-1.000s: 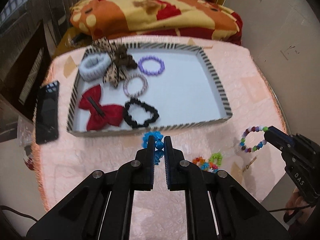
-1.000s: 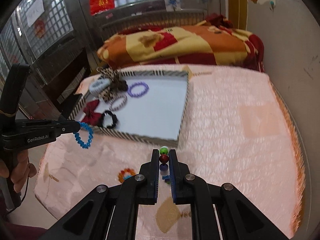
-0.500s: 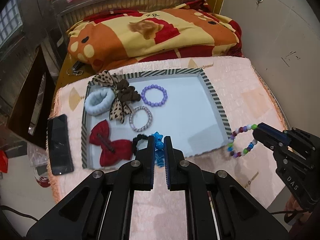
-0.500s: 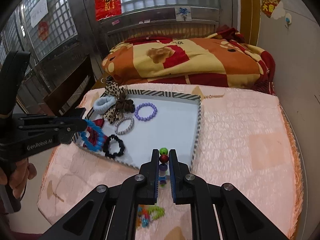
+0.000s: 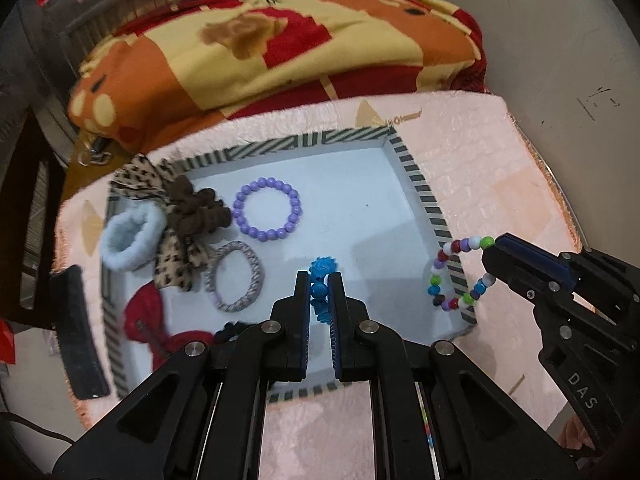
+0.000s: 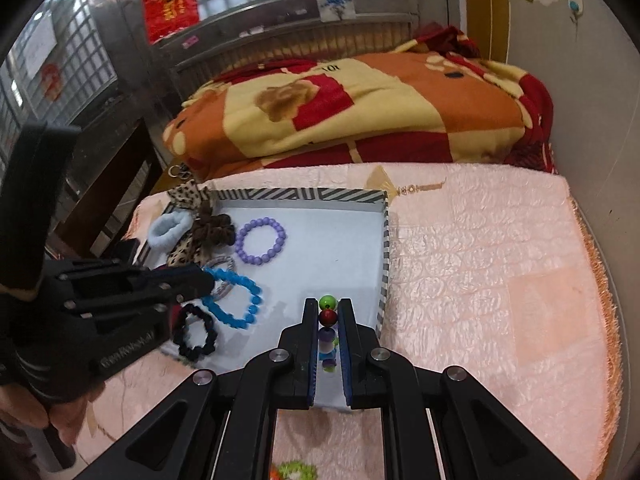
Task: Organize jewelry
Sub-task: 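Carry the blue and multicolour bracelets into the tray and open both grippers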
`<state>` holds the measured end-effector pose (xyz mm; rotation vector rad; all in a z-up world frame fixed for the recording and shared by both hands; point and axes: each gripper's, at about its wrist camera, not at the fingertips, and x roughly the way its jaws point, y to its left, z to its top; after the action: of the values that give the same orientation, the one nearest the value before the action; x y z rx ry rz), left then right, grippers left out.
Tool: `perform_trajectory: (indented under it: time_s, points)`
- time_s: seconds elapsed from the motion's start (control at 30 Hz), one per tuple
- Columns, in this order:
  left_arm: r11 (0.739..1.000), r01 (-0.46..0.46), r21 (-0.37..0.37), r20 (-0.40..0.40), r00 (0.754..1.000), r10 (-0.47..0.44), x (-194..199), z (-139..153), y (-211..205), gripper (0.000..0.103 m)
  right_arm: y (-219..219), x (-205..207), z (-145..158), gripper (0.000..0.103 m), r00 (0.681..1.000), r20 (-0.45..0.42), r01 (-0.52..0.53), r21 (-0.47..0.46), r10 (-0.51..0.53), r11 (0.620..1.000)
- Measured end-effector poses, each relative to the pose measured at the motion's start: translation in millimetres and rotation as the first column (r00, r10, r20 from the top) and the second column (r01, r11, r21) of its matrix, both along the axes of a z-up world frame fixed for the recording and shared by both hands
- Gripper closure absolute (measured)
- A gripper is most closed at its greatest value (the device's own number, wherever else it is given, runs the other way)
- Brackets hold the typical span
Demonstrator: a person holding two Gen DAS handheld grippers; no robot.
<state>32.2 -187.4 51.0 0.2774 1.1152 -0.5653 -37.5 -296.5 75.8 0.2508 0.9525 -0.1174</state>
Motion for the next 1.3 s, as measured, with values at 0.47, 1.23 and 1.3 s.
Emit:
perform_trajectory:
  time_s: [0.47, 1.23, 1.3]
  points:
    - [0.993, -0.106, 0.049, -0.129, 0.985, 0.112, 52, -62, 29, 0.096, -2, 87, -30, 0.094, 0.997, -0.042, -0.067, 0.101, 0.072, 0.993]
    - [0.989, -0.134, 0.065, -0.101, 0.985, 0.14, 53, -67, 35, 0.08, -16, 106, -75, 0.069, 0.991, -0.137, 0.006, 0.045, 0.0, 0.999]
    - [0.989, -0.136, 0.065, -0.087, 0.986, 0.141, 50, -64, 37, 0.073, -13, 100, -72, 0.069, 0.992, -0.128, 0.006, 0.041, -0.001, 0.999]
